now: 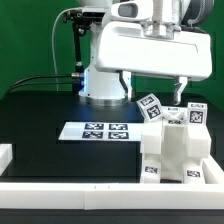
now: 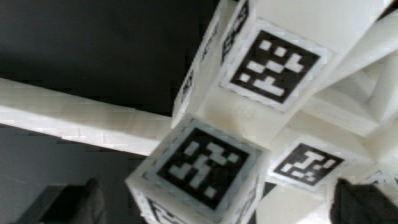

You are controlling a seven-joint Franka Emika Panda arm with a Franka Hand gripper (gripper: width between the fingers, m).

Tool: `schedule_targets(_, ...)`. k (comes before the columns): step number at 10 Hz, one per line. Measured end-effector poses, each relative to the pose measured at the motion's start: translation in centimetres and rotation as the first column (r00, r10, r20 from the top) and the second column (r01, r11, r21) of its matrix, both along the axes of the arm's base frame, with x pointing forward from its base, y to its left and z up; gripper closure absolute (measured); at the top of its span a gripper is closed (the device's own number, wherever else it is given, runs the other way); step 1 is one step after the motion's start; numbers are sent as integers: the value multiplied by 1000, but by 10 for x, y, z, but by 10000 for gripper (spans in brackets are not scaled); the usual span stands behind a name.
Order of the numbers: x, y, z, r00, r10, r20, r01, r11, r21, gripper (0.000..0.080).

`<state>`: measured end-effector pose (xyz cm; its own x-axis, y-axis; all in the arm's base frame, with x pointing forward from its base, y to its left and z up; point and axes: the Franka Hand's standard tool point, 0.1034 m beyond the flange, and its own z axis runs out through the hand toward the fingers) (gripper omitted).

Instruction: Assemble chair

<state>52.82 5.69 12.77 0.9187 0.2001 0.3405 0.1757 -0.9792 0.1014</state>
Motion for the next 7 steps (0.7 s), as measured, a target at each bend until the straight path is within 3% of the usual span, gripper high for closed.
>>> schedule_targets(2,13,3,13,997,-16,-73,18,1000,24,151)
schedule_targets(4,9,2,13,970,-33,-239,41,999,32,151)
schedule_targets(5,15,3,16,958,-37,-284,47,998,30,151)
schedule_targets(7,10,7,16,908,-65,-414,76,997,8,151)
